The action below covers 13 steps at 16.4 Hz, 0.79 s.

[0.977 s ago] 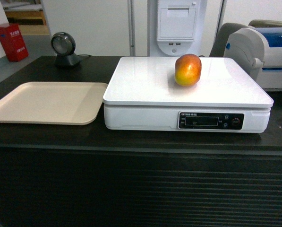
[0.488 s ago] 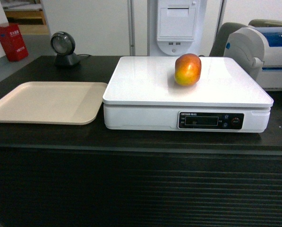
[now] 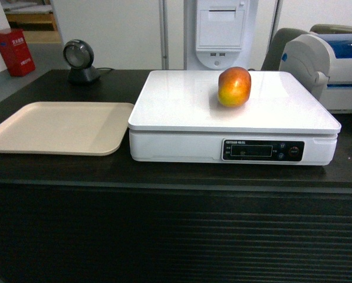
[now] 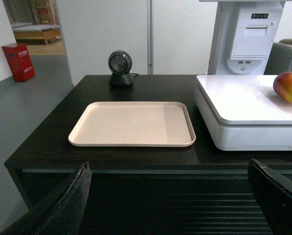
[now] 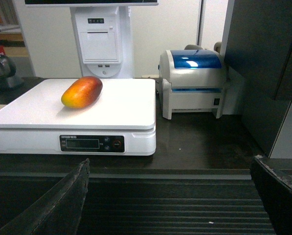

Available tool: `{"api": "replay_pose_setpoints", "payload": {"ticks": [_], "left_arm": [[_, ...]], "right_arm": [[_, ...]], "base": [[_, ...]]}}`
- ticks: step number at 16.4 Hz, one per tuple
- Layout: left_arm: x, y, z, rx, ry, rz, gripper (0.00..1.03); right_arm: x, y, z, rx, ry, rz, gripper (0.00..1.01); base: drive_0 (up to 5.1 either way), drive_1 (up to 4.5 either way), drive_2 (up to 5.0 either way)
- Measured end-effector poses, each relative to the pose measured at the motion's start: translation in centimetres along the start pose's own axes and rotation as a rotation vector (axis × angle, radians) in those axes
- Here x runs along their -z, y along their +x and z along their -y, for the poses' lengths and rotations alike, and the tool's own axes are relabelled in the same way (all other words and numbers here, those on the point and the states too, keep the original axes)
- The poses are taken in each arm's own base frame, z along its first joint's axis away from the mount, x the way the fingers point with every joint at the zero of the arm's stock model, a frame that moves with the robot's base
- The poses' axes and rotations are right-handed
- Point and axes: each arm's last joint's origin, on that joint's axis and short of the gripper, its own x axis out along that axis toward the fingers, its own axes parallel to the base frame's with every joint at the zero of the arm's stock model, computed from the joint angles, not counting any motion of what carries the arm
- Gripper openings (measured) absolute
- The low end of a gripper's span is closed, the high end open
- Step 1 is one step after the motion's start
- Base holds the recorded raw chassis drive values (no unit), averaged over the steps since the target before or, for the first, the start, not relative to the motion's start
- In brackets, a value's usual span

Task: Place dark red mango on scale at checkout

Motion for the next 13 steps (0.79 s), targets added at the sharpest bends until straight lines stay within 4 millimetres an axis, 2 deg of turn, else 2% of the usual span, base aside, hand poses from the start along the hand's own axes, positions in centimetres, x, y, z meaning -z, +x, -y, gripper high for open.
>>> {"api": "replay_pose_setpoints", "payload": {"ticks": [13], "left_arm": [[0.00, 0.00, 0.00, 0.000, 0.000, 0.000, 0.98]], "right_arm": [[0.00, 0.00, 0.00, 0.000, 0.000, 0.000, 0.98]], "base": [[0.0, 0.00, 0.0]]}}
